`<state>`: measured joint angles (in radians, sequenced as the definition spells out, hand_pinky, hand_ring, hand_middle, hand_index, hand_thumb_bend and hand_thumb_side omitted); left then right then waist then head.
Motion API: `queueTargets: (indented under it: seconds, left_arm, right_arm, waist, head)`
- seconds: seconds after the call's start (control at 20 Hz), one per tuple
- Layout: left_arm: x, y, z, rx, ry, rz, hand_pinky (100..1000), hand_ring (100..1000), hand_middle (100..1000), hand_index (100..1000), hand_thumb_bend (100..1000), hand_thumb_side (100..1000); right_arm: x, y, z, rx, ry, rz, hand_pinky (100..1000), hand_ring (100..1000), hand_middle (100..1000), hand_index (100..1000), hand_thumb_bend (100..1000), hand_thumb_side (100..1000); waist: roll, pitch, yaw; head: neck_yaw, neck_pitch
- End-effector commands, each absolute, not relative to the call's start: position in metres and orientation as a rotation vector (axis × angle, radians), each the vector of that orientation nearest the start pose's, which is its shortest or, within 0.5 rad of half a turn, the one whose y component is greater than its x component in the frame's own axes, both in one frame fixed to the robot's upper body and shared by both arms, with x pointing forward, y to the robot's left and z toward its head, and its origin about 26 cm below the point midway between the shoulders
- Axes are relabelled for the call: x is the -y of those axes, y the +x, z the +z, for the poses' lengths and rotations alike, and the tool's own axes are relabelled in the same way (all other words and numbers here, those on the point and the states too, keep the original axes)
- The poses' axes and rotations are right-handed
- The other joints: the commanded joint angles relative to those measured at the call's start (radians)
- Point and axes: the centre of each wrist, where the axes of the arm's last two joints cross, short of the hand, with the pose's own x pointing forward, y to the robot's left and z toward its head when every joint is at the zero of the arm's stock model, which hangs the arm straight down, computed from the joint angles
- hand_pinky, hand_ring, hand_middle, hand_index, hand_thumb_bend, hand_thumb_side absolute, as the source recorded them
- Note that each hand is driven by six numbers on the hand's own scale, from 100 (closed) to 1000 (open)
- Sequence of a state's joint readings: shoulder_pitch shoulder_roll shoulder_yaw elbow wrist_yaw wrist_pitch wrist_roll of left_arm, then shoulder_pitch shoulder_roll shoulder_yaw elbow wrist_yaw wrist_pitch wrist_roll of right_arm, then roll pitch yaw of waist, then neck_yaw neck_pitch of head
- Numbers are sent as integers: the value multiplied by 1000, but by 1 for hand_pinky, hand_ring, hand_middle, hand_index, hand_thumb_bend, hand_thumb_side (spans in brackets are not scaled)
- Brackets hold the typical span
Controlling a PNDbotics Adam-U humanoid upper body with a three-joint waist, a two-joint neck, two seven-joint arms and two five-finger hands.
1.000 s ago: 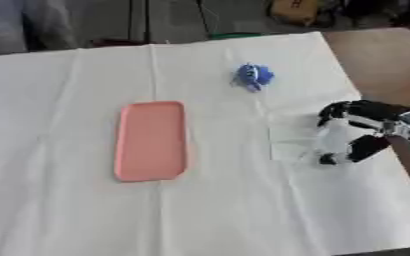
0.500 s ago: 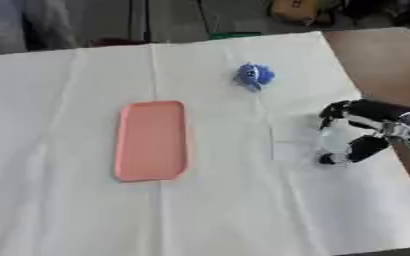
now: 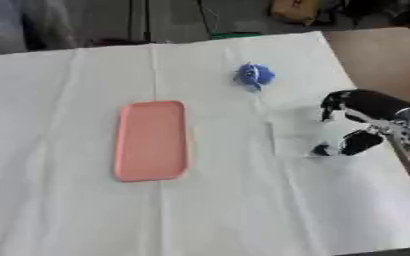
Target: Pick up objects on the table and place them in the box.
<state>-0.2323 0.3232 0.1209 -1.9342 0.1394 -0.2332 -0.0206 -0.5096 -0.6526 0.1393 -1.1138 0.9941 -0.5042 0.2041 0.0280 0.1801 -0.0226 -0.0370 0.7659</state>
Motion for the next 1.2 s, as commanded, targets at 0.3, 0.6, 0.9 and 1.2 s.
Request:
queueTargets:
  seconds: [0.3,0.6,0.9,1.2]
  left_arm:
    - [-301,300,185,2428,113,-243,669,651,676,788,258,815]
    - [-301,300,185,2427,112,-243,668,651,676,788,257,816]
    - [-301,300,184,2427,113,-242,668,652,676,788,256,818]
    - [-301,300,184,2424,112,-244,668,652,676,788,256,819]
  right_arm:
    - [396,393,109,1375,-1009,1779,873,827,784,542,582,543]
    - [397,392,111,1430,-1015,1739,844,795,772,510,572,509]
    - [391,393,122,1539,-1003,1651,798,748,766,490,561,468]
    - [380,397,149,1636,-981,1613,789,738,767,483,558,469]
  waist:
    - [-4,-12,1]
    - [-5,-13,1]
    - [-6,-12,1]
    - [-6,-13,2]
  head:
    - [1,4]
    - [3,4]
    - [4,4]
    - [1,4]
